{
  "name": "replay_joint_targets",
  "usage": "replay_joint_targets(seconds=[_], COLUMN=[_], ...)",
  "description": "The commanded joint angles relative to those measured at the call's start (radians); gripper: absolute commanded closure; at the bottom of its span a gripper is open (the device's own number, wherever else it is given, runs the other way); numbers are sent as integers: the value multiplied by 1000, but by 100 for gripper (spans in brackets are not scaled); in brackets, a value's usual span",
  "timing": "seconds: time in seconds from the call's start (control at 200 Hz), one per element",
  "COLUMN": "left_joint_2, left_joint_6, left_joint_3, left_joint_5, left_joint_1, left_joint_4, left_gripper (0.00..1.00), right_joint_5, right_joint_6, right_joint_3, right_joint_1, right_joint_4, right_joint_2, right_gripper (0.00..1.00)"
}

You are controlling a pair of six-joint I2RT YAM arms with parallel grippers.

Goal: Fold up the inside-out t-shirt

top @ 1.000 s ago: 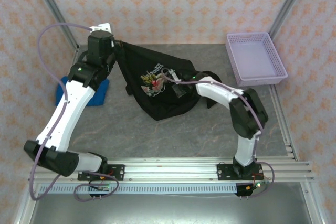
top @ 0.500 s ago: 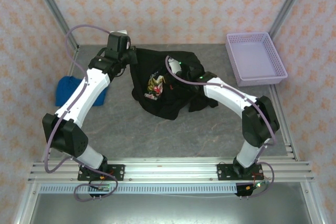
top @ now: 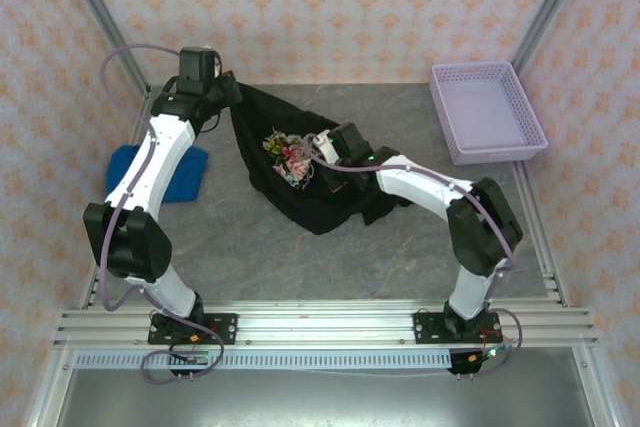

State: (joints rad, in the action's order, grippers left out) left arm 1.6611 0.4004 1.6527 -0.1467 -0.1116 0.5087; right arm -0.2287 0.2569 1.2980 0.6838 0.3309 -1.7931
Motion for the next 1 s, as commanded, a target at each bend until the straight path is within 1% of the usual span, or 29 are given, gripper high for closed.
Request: replay_joint_targets(seconds=[0.0,0.075,0.155,0.24,0.41,0.49,0.54,0.635,0.67,0.7,0.74,0.791,0.831,0.866,0.891,0.946,0.966,0.991], left_joint_2=[35,80,109,102,83,95,107,107,89,62,4,-83,-153,-199,-220,-231,-224,-211], left_joint_6=[-32,-46,-39,-32,-11,-45,-56,-52,-43,-36,-27,-33,-43,-48,-46,-25,-21,-21], left_joint_3=[112,154,150,88,-49,-83,-109,-175,-209,-243,-303,-383,-454,-510,-546,-607,-620,-629], left_joint_5=[-27,-22,5,59,90,150,169,162,151,142,136,125,106,68,22,-118,-171,-224], left_joint_1=[-72,-98,-93,-71,7,13,13,12,10,5,-14,-63,-114,-154,-178,-217,-230,-247], left_joint_4=[29,59,73,51,10,34,43,28,13,-3,-38,-101,-161,-212,-256,-346,-373,-397], left_gripper=[100,100,100,100,100,100,100,100,90,77,62,50,37,30,27,24,20,18], right_joint_5=[45,23,48,41,-41,-68,-83,-92,-93,-93,-93,-100,-104,-104,-99,-89,-86,-81], right_joint_6=[59,47,38,8,-102,-143,-163,-179,-185,-188,-192,-196,-197,-200,-200,-194,-192,-188], right_joint_3=[76,100,101,99,66,54,44,15,-3,-21,-46,-74,-89,-102,-115,-128,-130,-129], right_joint_1=[47,54,50,29,-52,-86,-100,-103,-103,-104,-104,-105,-104,-105,-104,-105,-106,-107], right_joint_4=[58,38,17,2,-90,-136,-154,-157,-155,-152,-151,-151,-145,-141,-141,-137,-131,-123], right_joint_2=[-41,-32,15,94,284,364,405,440,443,444,444,444,445,449,455,464,467,468], right_gripper=[100,100,100,100,100,100,100,100,100,100,100,100,100,100,100,100,100,100])
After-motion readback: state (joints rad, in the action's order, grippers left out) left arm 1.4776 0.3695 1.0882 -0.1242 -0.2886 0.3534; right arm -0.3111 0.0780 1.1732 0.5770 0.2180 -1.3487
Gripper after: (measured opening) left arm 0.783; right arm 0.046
